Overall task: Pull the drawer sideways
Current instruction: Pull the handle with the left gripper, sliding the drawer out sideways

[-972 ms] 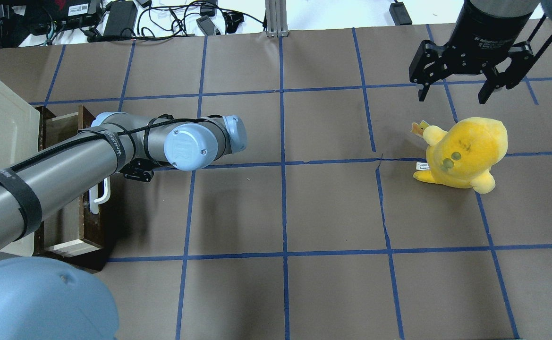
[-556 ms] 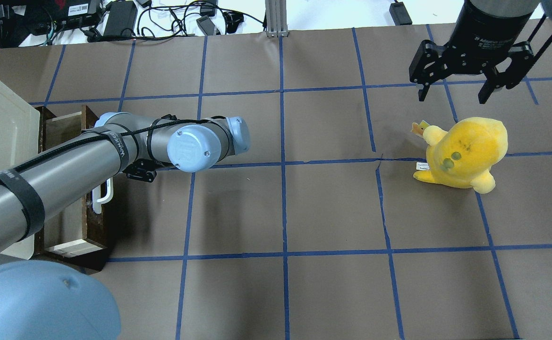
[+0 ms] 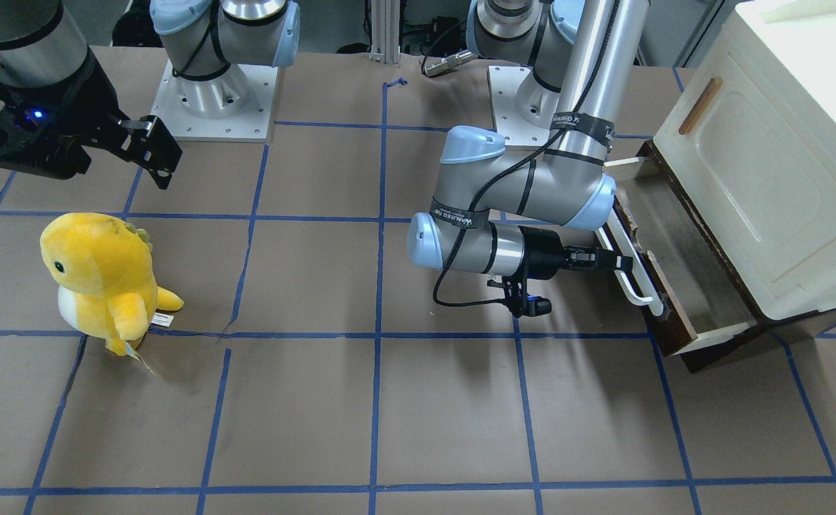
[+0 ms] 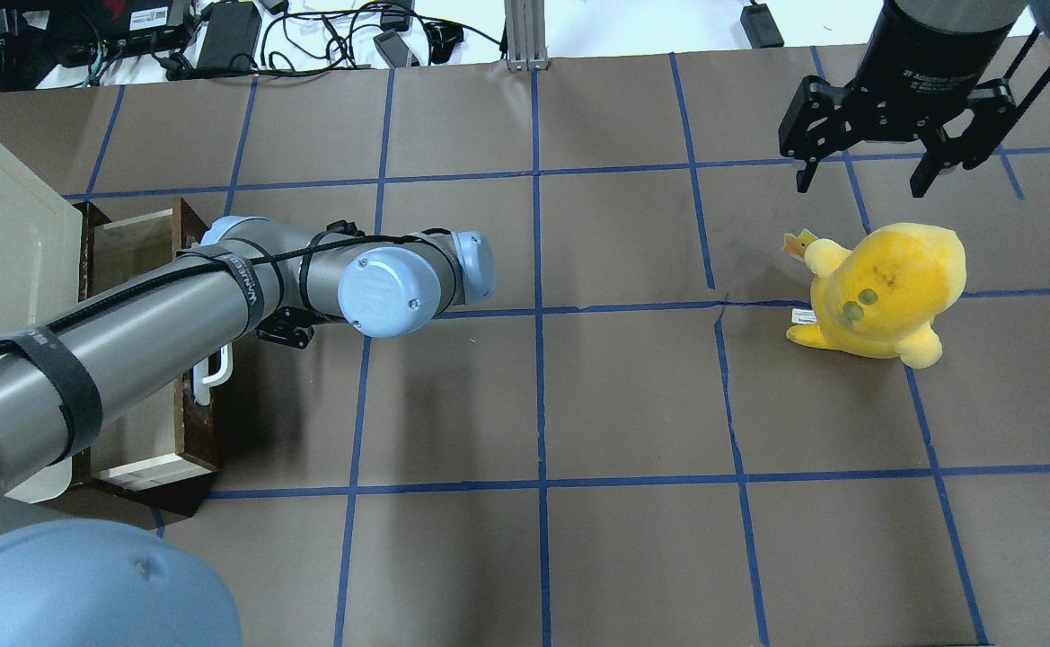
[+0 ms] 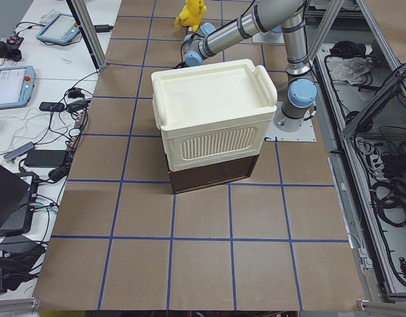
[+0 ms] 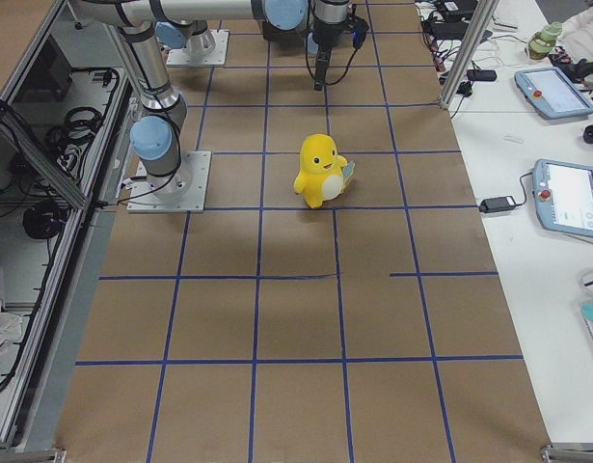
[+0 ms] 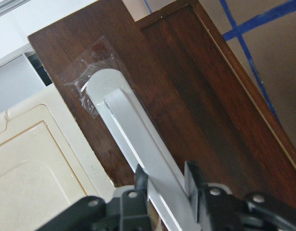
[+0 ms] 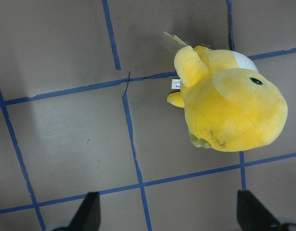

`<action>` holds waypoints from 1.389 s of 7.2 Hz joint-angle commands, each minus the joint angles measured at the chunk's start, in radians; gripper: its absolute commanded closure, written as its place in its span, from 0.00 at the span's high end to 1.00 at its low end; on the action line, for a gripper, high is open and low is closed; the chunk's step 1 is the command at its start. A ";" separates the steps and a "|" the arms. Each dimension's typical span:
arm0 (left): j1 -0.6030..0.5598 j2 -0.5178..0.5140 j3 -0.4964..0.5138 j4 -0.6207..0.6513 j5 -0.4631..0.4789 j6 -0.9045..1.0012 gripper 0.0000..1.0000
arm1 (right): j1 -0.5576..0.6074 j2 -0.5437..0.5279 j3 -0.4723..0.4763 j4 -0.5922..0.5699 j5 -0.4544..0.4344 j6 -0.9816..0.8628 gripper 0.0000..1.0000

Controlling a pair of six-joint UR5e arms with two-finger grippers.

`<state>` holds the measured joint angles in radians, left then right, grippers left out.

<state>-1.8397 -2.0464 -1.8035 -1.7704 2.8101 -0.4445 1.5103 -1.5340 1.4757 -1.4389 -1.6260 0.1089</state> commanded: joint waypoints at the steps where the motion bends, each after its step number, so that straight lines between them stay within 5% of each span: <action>1: -0.001 0.000 0.004 0.000 0.005 0.001 0.35 | 0.001 0.000 0.000 0.000 0.000 0.000 1.00; 2: -0.001 0.002 0.006 0.002 0.000 0.000 0.78 | 0.001 0.000 0.000 0.000 0.000 0.000 1.00; 3: -0.001 0.005 0.009 0.014 -0.006 -0.008 1.00 | 0.001 0.000 0.000 0.000 0.000 0.000 1.00; 7: -0.064 0.040 0.102 0.026 -0.157 -0.006 1.00 | 0.001 0.000 0.000 0.000 0.000 0.000 1.00; 10: -0.076 0.168 0.286 0.035 -0.673 0.064 1.00 | 0.001 0.000 0.000 0.000 0.000 0.000 1.00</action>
<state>-1.9142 -1.9405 -1.5939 -1.7420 2.3745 -0.4112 1.5110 -1.5341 1.4757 -1.4382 -1.6260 0.1089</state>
